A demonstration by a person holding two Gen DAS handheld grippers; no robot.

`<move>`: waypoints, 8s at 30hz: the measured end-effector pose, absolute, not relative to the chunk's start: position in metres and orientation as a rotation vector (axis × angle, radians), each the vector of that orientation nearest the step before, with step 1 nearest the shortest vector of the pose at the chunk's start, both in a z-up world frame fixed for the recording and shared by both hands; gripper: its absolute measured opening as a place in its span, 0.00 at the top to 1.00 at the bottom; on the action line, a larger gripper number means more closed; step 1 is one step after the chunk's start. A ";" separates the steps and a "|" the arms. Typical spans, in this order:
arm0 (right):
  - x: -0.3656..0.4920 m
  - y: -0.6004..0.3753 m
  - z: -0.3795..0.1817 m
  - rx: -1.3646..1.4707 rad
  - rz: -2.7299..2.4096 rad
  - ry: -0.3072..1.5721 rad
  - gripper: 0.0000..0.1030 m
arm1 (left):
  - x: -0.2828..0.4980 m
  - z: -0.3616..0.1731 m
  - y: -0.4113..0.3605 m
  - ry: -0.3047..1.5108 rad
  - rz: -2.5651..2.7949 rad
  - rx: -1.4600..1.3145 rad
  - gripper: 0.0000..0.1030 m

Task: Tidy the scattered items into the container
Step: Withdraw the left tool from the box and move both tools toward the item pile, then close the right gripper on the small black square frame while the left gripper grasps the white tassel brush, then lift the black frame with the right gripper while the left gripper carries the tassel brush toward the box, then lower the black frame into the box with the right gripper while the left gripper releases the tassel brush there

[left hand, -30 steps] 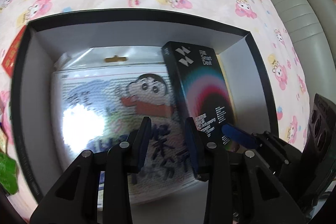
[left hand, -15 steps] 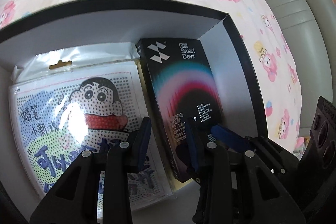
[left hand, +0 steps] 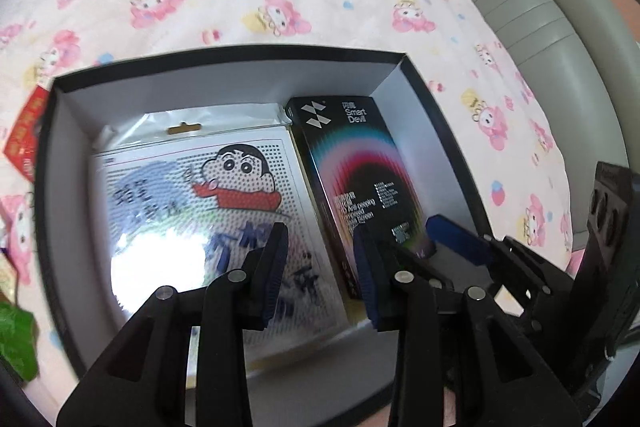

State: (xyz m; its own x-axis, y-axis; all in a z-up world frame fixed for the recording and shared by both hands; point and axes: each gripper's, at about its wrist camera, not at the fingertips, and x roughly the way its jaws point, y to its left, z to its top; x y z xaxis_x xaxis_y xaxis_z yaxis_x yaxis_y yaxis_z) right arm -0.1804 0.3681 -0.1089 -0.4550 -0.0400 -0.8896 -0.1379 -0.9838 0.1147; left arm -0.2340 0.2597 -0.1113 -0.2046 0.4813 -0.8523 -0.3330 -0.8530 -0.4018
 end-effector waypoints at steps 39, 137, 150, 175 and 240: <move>-0.065 0.161 0.021 -1.243 3.065 0.017 0.51 | -0.071 0.040 0.037 -0.225 2.531 -1.189 0.64; -0.177 -0.064 -0.163 -2.041 3.075 -0.287 0.55 | -0.184 -0.205 -0.202 -0.566 2.145 -1.832 0.76; -0.178 -0.079 -0.170 -2.238 3.093 -0.249 0.61 | -0.181 -0.205 -0.208 -0.633 2.150 -1.818 0.69; -0.190 -0.068 -0.191 -2.345 2.991 -0.162 0.61 | -0.181 -0.210 -0.212 -0.680 2.126 -1.831 0.65; -0.224 0.392 -0.115 -1.621 2.745 0.543 0.64 | -0.300 -0.153 0.287 -0.273 1.908 -1.663 0.82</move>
